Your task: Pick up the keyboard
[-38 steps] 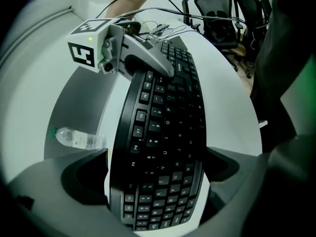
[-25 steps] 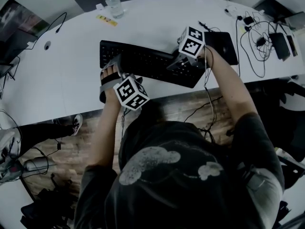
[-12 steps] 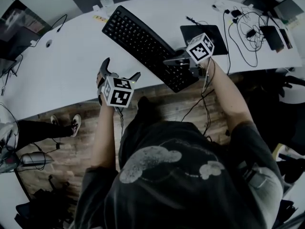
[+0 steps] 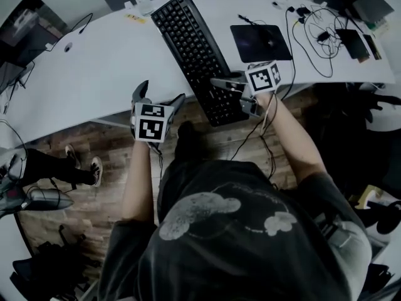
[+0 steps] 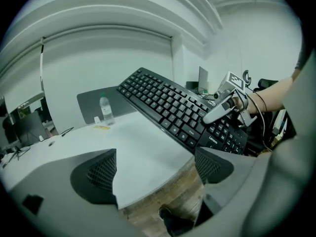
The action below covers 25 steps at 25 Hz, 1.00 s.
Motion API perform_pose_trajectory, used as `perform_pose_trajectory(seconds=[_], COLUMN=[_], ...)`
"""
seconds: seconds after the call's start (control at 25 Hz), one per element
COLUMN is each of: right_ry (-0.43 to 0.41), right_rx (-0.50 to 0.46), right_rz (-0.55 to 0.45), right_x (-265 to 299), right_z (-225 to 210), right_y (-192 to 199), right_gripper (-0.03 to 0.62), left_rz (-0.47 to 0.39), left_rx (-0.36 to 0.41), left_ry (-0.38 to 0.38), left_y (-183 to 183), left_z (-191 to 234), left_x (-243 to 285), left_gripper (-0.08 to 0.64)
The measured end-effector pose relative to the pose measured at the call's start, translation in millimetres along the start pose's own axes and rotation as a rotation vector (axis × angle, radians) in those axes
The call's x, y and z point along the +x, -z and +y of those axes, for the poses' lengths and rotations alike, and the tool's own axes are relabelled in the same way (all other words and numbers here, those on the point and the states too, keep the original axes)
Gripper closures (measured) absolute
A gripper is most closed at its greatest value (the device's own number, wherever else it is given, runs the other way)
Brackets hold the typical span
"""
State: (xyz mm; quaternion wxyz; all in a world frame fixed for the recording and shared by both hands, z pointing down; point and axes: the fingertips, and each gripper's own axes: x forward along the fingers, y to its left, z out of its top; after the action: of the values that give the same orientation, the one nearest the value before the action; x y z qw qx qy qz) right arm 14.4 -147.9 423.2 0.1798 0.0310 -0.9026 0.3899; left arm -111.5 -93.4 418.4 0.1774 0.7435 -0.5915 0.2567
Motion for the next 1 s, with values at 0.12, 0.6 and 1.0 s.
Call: perform_pose_trajectory(seconds=[0.12, 0.6, 1.0], right_ry=[-0.001, -0.026, 0.005], right_rx=[-0.001, -0.013, 0.045], right_rz=[-0.044, -0.169, -0.170], right_x=[-9, -54, -64], right_z=[21, 80, 86], right_y=[12, 72, 117], right_gripper=[0.535, 0.535, 0.535], left_rz=[-0.027, -0.137, -0.120], left_rx=[-0.013, -0.151, -0.182], left_ry=[-0.027, -0.120, -0.124], left_y=[3, 27, 57], left_z=[-12, -59, -71], left_x=[-17, -84, -103], left_gripper=[0.124, 0.493, 0.557])
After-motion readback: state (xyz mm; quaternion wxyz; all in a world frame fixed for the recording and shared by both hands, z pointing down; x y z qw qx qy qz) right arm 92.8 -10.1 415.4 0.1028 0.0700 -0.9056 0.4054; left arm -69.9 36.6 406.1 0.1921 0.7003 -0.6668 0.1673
